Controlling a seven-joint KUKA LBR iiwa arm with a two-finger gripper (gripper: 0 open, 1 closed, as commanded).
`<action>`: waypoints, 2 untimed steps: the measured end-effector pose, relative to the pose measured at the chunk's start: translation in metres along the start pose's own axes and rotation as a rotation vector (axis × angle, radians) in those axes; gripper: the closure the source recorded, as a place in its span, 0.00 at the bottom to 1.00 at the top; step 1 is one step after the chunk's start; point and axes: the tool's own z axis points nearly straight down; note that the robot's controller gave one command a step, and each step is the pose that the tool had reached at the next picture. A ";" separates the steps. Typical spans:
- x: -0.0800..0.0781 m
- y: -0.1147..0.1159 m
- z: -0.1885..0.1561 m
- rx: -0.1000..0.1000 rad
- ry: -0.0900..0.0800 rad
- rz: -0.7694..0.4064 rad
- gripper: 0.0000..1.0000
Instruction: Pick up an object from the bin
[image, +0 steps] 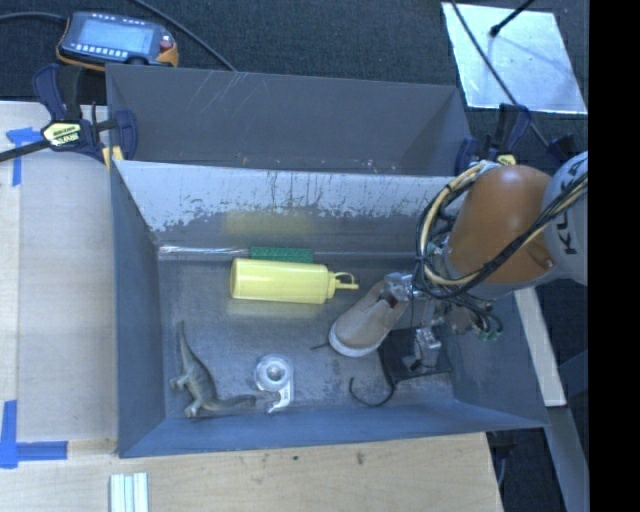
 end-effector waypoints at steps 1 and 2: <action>-0.016 0.004 0.015 -0.001 -0.010 -0.152 1.00; -0.016 0.004 0.015 -0.001 -0.010 -0.152 1.00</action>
Offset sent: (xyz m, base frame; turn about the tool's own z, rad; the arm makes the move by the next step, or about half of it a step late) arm 0.0000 0.0000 0.0000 0.0000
